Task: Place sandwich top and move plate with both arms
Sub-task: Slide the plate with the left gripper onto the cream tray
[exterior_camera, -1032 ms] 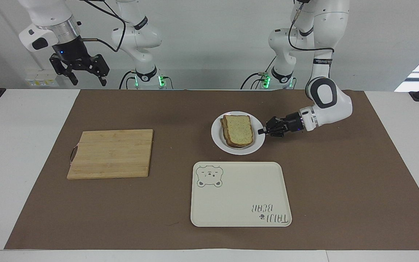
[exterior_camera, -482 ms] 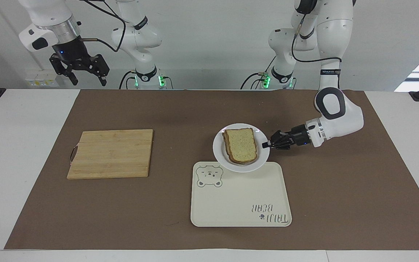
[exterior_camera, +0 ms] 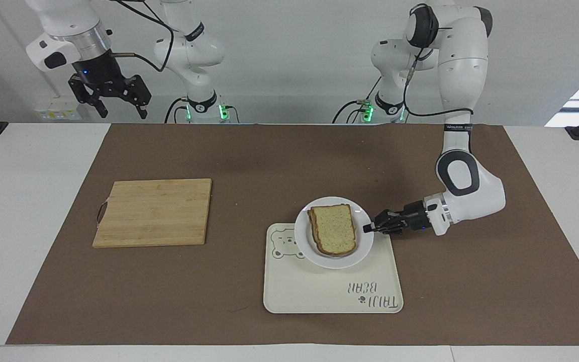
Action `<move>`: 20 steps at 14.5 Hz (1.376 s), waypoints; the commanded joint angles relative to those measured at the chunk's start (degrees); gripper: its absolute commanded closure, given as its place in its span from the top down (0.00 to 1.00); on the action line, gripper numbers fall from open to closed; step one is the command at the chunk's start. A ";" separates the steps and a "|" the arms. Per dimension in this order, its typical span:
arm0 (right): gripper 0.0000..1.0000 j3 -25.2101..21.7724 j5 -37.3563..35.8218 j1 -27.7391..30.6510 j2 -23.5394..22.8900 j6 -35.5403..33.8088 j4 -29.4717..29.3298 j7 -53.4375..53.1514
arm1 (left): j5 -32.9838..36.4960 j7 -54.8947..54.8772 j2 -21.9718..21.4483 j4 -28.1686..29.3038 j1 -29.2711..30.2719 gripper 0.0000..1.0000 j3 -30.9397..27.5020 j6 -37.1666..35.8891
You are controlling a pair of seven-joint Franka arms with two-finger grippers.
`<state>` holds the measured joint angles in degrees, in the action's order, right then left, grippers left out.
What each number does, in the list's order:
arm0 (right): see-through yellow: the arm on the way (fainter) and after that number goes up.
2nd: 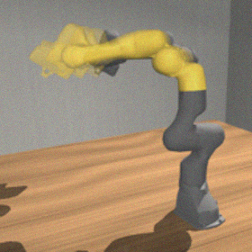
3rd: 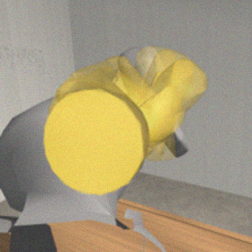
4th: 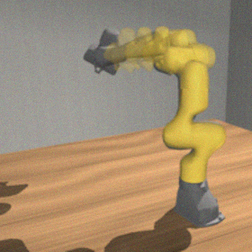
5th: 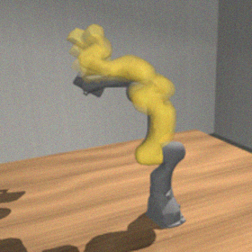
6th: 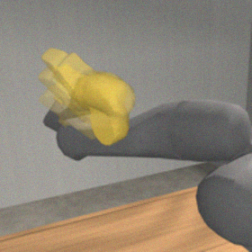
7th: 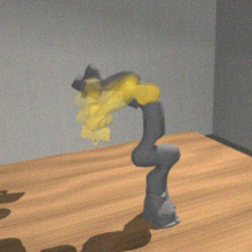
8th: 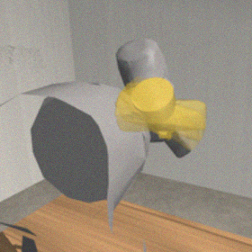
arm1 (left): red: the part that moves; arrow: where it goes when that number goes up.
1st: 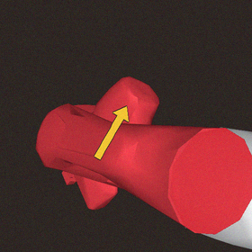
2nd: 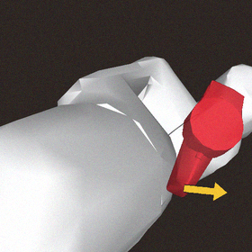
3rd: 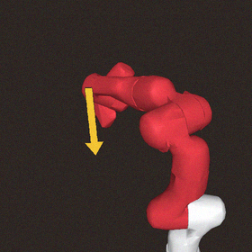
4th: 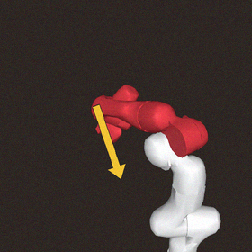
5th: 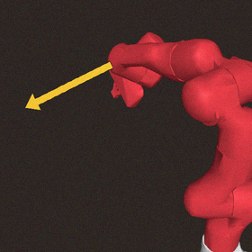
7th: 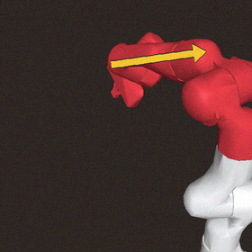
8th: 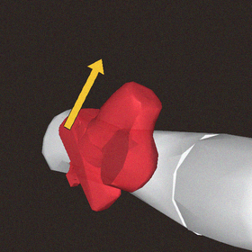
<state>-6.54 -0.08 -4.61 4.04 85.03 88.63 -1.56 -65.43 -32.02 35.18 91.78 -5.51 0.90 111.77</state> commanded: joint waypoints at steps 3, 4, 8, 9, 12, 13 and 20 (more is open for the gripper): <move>1.00 0.22 -0.45 0.48 0.36 -0.39 -0.04 1.65 | 0.74 2.05 1.03 -1.95 1.11 0.00 0.86 -0.51; 1.00 0.22 -0.45 0.48 0.36 -0.39 -0.04 1.65 | 0.74 2.13 1.20 -1.95 1.28 0.00 0.95 0.02; 1.00 0.22 -0.45 0.48 0.44 -0.39 -0.04 1.65 | 0.74 2.05 2.25 -1.95 0.76 0.00 0.95 1.77; 1.00 0.22 -0.45 0.48 0.44 -0.39 -0.04 1.65 | 0.74 2.05 3.04 -2.21 0.76 0.00 1.04 2.22; 1.00 0.22 -0.45 0.48 0.36 -0.39 -0.04 1.65 | 0.83 2.13 4.62 -4.14 1.28 0.00 1.91 3.36; 1.00 0.22 -0.45 0.48 0.36 -0.39 -0.04 1.65 | 0.74 2.13 4.72 -4.93 1.11 0.00 1.83 3.19; 1.00 0.22 -0.45 0.48 0.44 -0.39 -0.04 1.65 | 1.09 2.13 4.11 -4.59 1.37 1.00 1.56 3.46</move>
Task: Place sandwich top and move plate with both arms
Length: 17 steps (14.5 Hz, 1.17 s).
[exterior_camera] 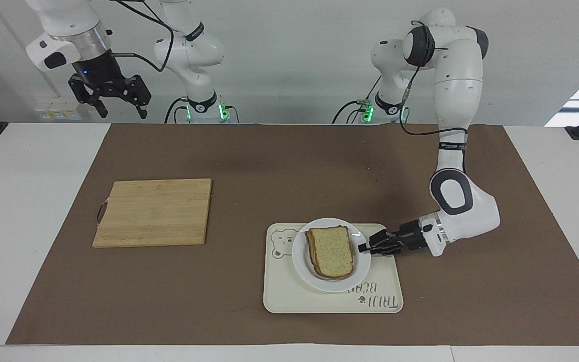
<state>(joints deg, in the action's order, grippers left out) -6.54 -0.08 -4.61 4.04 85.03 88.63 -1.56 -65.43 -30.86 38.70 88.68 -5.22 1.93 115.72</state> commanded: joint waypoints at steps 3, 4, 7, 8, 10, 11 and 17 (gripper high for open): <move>1.00 0.21 -0.45 0.48 0.44 -0.39 -0.04 1.65 | 1.36 1.15 -1.42 -0.44 2.14 1.00 0.27 -0.67; 1.00 0.21 -0.45 0.48 0.44 -0.39 -0.04 1.65 | 1.54 1.15 -2.30 0.17 2.66 1.00 0.09 -0.75; 1.00 0.21 -0.45 0.48 0.44 -0.39 -0.04 1.65 | 4.68 5.17 -6.43 1.67 2.58 1.00 -0.53 -0.49; 1.00 0.21 -0.45 0.48 0.44 -0.39 -0.04 1.65 | 7.22 8.06 -7.49 1.67 2.49 1.00 -0.53 -0.32; 1.00 0.21 -0.45 0.48 0.44 -0.39 -0.04 1.65 | 12.58 13.78 -10.21 1.59 1.88 1.00 -0.53 0.12; 1.00 0.21 -0.45 0.48 0.44 -0.39 -0.04 1.65 | 15.74 15.98 -11.44 1.59 1.70 1.00 -0.53 0.21; 1.00 0.21 -0.45 0.48 0.44 -0.39 -0.04 1.65 | 43.24 29.26 -16.72 1.06 1.26 1.00 -0.53 -0.75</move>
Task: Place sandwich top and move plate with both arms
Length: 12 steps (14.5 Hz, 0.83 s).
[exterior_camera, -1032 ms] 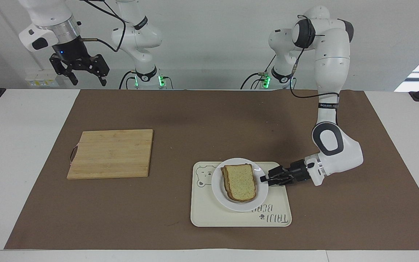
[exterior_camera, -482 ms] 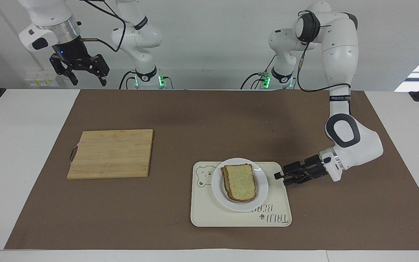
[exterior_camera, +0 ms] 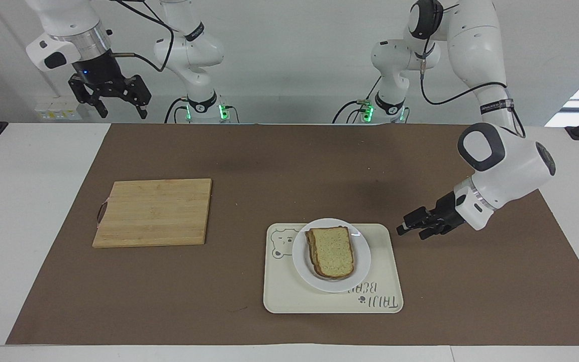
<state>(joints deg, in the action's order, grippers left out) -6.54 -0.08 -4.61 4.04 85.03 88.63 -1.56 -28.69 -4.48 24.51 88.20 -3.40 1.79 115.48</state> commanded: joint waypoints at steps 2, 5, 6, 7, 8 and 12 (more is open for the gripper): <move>1.00 0.21 -0.45 0.48 0.44 -0.39 -0.04 1.65 | 14.85 3.16 -4.29 1.54 -0.38 1.00 -0.39 -2.96; 1.00 0.21 -0.45 0.48 0.44 -0.39 -0.04 1.65 | 22.77 7.36 -8.15 1.63 0.67 1.00 -0.48 -6.40; 1.00 0.21 -0.45 0.48 0.44 -0.39 -0.04 1.65 | 25.41 8.77 -9.47 1.54 0.68 1.00 -0.74 -7.28; 1.00 0.21 -0.45 0.48 0.44 -0.39 -0.04 1.65 | 26.57 9.13 -10.88 1.45 0.68 1.00 -0.74 -8.59; 1.00 0.21 -0.45 0.48 0.44 -0.39 -0.04 1.65 | 26.67 9.14 -12.19 1.36 0.68 1.00 -0.83 -10.70; 1.00 0.21 -0.45 0.48 0.36 -0.39 -0.04 1.65 | 31.24 9.49 -19.22 1.01 -0.29 1.00 -0.21 -18.44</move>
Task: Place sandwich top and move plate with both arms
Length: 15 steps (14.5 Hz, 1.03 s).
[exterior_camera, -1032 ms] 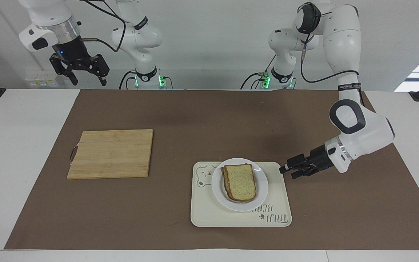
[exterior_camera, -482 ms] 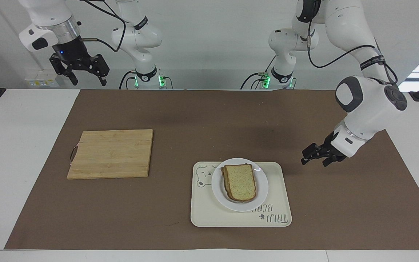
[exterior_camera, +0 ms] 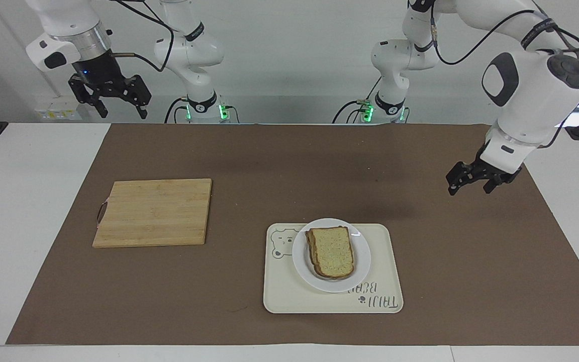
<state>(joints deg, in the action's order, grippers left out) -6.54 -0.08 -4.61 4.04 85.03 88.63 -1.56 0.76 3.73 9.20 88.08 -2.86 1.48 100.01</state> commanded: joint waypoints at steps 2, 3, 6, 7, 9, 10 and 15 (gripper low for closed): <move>1.00 0.21 -0.45 0.48 0.44 -0.39 -0.04 1.65 | 1.61 0.67 -6.64 1.48 -0.31 1.00 0.27 -5.33; 1.00 0.21 -0.45 0.48 0.44 -0.39 -0.04 1.65 | 1.61 0.41 -7.52 1.57 -0.05 1.00 0.10 -7.35; 1.00 0.21 -0.45 0.48 0.44 -0.39 -0.04 1.65 | 1.61 -1.43 -9.64 2.18 0.05 1.00 -0.43 -8.69; 1.00 0.21 -0.45 0.48 0.44 -0.39 -0.04 1.65 | 1.61 -1.79 -9.82 2.10 0.05 1.00 -0.51 -8.69; 1.00 0.21 -0.45 0.48 0.44 -0.39 -0.04 1.65 | 1.61 -3.37 -10.08 2.01 0.83 1.00 -0.52 -9.39; 1.00 0.21 -0.45 0.48 0.44 -0.39 -0.04 1.65 | 1.61 -3.55 -10.17 2.01 0.92 1.00 -0.52 -9.91; 1.00 0.30 -0.45 0.48 0.44 -0.39 -0.04 1.65 | 1.70 -3.38 -10.34 2.01 0.92 1.00 -0.52 -10.45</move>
<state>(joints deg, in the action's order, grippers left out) -6.54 -0.08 -4.61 4.04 85.03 88.63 -1.56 1.23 1.03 0.50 88.54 -2.50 0.50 90.00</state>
